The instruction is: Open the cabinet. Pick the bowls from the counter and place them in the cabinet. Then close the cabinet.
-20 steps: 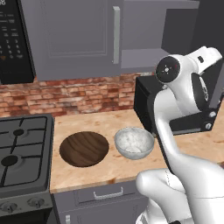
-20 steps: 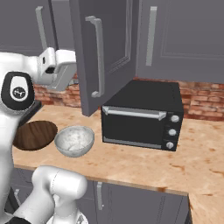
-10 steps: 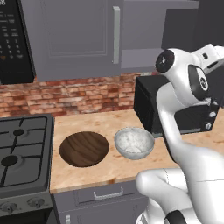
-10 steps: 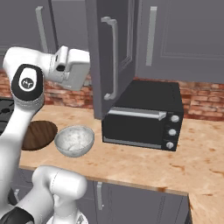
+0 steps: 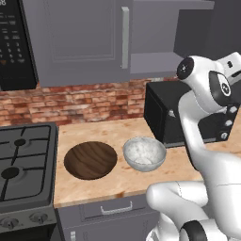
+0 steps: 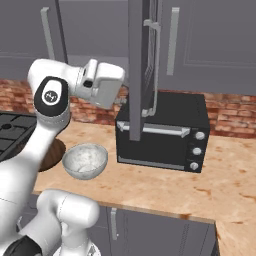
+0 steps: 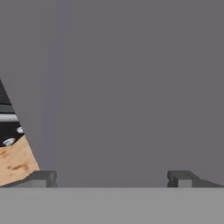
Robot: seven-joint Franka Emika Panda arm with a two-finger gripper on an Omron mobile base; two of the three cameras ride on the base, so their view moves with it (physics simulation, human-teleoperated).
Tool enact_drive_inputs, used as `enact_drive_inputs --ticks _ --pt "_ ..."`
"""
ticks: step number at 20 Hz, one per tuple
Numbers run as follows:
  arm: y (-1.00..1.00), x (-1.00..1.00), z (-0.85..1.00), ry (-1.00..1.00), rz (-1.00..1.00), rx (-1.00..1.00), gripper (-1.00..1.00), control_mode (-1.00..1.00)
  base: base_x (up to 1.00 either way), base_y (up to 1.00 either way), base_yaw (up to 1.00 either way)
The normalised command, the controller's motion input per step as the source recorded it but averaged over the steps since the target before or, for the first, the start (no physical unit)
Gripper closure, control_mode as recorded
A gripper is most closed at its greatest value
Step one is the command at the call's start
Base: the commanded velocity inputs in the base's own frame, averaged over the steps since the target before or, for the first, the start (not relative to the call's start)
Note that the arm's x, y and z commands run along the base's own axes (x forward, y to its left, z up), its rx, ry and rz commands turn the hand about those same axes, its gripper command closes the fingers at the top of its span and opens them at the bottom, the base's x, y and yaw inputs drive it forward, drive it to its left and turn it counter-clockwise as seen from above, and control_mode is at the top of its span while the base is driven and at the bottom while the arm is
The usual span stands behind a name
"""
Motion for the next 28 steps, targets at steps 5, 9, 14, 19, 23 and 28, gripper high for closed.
enact_drive_inputs --ticks 5,9,14,19,23,28 --pt "0.09 0.00 -0.04 -0.04 0.00 0.03 -1.00 -1.00 0.00 0.00 0.00" --pt "0.72 0.00 0.00 -0.19 0.00 0.00 -1.00 -1.00 0.00 0.00 0.00" --pt "0.88 0.00 0.00 -0.16 0.08 0.04 -1.00 -1.00 0.00 0.00 0.00" --pt "0.76 0.00 0.00 -0.06 0.14 0.11 -1.00 -1.00 0.00 0.00 0.00" --pt "0.53 0.08 0.13 0.02 0.16 0.19 -1.00 -1.00 0.00 0.00 0.00" --pt "0.46 0.04 0.16 0.05 0.15 0.17 -1.00 -1.00 0.00 0.00 0.00"
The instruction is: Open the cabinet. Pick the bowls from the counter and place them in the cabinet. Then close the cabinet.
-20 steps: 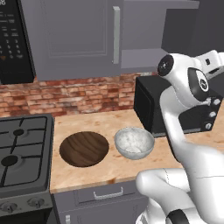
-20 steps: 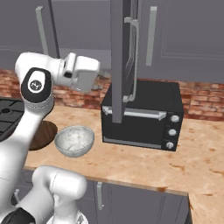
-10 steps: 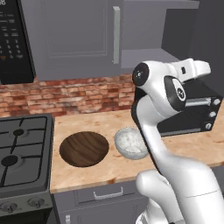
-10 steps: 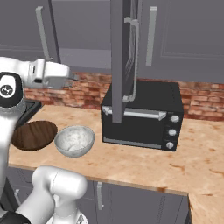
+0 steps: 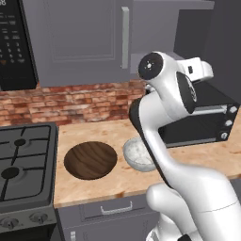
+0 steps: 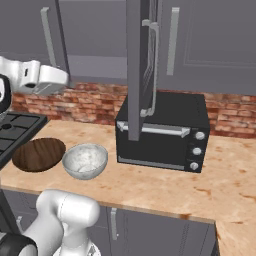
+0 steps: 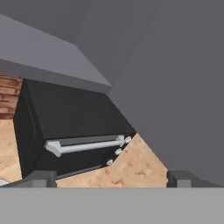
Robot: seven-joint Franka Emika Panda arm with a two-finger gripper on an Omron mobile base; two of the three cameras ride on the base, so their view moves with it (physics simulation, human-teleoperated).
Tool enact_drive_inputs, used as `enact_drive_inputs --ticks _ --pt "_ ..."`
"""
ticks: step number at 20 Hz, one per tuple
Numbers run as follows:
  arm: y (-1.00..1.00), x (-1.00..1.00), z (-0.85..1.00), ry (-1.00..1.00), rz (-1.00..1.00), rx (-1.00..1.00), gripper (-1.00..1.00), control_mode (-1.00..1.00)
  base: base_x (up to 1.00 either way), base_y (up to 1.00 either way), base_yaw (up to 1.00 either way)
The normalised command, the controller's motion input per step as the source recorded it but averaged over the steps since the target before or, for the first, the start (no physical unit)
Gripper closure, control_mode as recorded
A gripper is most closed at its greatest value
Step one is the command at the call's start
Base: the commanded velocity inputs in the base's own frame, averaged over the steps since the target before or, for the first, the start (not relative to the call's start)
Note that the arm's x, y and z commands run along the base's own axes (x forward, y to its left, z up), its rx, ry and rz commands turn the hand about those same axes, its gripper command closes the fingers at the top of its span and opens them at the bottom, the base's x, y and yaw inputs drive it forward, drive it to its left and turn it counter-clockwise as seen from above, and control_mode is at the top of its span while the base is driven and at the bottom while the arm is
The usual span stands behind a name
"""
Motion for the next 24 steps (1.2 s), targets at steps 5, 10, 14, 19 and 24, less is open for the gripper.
enact_drive_inputs --ticks 5,10,14,19,24 --pt "0.51 0.02 0.02 0.00 0.11 0.12 -1.00 -1.00 0.00 0.00 0.00" --pt "0.56 0.21 0.00 -0.03 0.05 0.07 -1.00 -1.00 0.00 0.00 0.00" --pt "0.57 0.26 0.01 -0.08 0.03 0.05 -1.00 -1.00 0.00 0.00 0.00" --pt "0.29 0.38 0.14 -0.05 0.06 0.08 -1.00 -1.00 0.00 0.00 0.00" --pt "0.11 0.51 0.20 0.00 0.10 0.07 -1.00 -1.00 0.00 0.00 0.00"
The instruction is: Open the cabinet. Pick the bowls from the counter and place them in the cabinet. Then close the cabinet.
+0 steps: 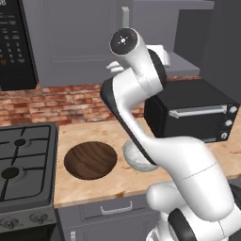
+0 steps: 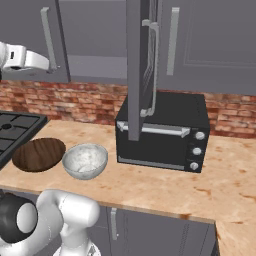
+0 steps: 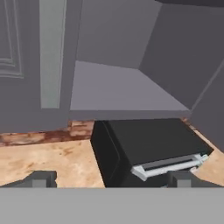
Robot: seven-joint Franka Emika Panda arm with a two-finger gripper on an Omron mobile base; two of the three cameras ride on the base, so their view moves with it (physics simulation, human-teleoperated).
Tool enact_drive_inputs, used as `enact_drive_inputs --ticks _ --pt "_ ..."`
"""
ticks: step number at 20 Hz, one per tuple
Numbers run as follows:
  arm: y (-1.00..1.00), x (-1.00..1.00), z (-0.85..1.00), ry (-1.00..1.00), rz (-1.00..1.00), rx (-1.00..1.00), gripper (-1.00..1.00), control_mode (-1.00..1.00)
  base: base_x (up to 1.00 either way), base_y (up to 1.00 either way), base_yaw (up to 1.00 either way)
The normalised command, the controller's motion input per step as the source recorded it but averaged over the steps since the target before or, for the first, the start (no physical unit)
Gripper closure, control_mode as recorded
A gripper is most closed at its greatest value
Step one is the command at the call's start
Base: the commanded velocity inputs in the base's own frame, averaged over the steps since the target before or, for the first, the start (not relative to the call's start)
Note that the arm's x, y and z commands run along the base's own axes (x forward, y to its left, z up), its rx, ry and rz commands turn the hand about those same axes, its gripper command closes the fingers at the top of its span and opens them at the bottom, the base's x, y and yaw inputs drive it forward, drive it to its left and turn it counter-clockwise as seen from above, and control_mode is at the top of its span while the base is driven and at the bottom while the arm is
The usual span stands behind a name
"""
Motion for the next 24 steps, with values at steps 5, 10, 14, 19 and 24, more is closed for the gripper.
enact_drive_inputs --ticks 5,10,14,19,24 --pt "0.12 0.49 0.16 -0.02 0.11 0.03 -1.00 -1.00 0.00 0.00 0.00" --pt "0.14 0.38 0.05 -0.05 0.09 0.01 -1.00 -1.00 0.00 0.00 0.00" --pt "0.06 0.43 0.00 -0.02 0.08 0.02 -1.00 -1.00 0.00 0.00 0.00" --pt "0.01 0.48 0.01 0.00 0.07 0.02 -1.00 -1.00 0.00 0.00 0.00" --pt "0.09 0.41 0.00 -0.03 0.05 0.02 -1.00 -1.00 0.00 0.00 0.00"
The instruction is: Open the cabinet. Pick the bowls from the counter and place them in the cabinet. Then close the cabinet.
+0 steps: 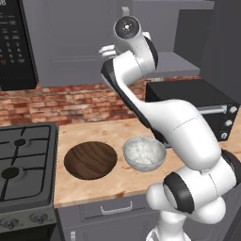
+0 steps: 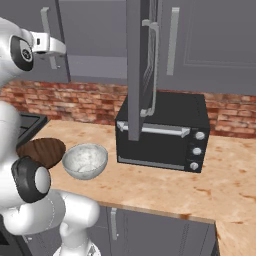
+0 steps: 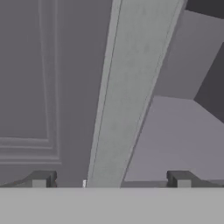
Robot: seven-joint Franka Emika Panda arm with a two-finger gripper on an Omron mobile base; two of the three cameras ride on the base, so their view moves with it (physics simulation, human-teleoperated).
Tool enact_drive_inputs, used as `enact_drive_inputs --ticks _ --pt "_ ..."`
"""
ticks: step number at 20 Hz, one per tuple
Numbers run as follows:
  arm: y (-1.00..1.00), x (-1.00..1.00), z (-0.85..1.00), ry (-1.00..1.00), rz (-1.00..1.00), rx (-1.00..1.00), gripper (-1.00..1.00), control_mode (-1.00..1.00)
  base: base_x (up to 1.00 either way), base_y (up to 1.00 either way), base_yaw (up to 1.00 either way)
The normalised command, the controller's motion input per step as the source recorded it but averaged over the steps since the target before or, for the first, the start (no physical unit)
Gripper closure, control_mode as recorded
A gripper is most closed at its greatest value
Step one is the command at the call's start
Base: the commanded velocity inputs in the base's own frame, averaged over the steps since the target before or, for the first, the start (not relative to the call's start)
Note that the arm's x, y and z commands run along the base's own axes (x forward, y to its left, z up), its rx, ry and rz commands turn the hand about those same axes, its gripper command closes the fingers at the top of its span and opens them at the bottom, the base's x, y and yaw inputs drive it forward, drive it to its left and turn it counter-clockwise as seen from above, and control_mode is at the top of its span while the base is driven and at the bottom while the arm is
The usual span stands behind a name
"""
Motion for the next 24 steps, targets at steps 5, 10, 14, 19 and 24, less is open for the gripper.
enact_drive_inputs --ticks 5,10,14,19,24 --pt "0.18 0.29 0.00 -0.07 0.02 0.01 -1.00 -1.00 0.00 0.00 0.00" --pt "0.17 0.30 0.00 -0.04 0.01 0.01 -1.00 -1.00 0.00 0.00 0.00" --pt "0.09 0.45 -0.01 0.00 0.01 0.00 -1.00 -1.00 0.00 0.00 0.00" --pt "0.00 0.46 -0.04 0.00 0.01 0.05 -1.00 -1.00 0.00 0.00 0.00" --pt "0.01 0.48 -0.24 0.00 0.00 0.04 1.00 -1.00 0.00 0.00 0.00"
